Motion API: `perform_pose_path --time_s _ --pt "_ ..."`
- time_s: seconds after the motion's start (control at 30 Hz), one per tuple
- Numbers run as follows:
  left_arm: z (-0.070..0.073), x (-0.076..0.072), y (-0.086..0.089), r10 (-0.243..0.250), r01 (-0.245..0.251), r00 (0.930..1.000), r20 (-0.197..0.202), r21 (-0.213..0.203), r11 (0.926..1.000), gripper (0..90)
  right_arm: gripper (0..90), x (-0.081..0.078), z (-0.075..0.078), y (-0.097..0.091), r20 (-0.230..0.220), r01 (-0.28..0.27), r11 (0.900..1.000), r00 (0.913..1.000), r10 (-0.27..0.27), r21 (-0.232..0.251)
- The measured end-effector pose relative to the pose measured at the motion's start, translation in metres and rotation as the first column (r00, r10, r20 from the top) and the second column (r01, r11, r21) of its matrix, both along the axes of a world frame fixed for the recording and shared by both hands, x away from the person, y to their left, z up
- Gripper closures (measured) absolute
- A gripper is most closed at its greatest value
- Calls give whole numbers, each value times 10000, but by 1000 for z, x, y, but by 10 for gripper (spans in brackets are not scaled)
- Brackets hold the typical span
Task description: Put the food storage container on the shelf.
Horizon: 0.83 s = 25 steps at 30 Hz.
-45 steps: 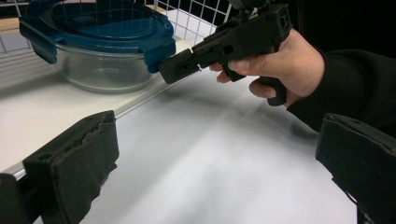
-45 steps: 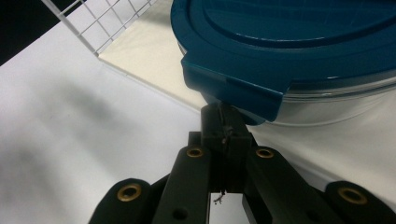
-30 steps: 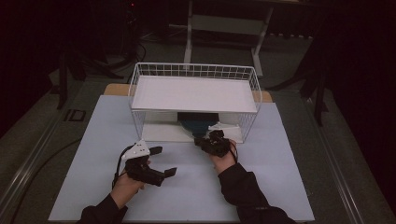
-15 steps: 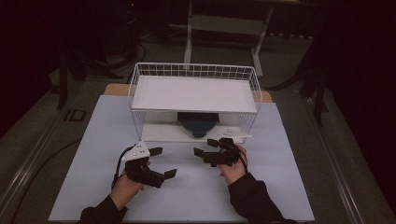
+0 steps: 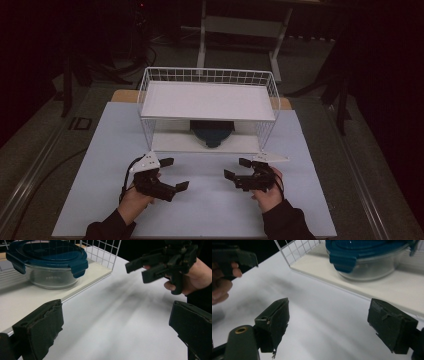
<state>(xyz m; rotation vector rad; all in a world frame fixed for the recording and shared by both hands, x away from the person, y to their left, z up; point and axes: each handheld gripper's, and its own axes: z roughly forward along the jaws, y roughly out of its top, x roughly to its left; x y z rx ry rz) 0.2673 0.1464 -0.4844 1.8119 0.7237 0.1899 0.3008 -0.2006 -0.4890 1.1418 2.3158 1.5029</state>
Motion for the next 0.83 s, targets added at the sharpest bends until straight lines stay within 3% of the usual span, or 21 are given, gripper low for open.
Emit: perform_pose_path --time_s 0.43,0.6,0.83 --pt "1 -1 -1 -60 60 9999 87 77 10000 0 174 -24 -5 -30 156 355 9994 9993 -354 -54" --pt "0 -1 -2 -87 86 9999 86 85 9999 0 176 -27 -9 -37 153 474 9985 9988 -470 -270" --pt "0 -2 -4 -194 192 9997 134 140 9997 0 176 -25 -11 -39 137 521 9984 9986 -519 -217"
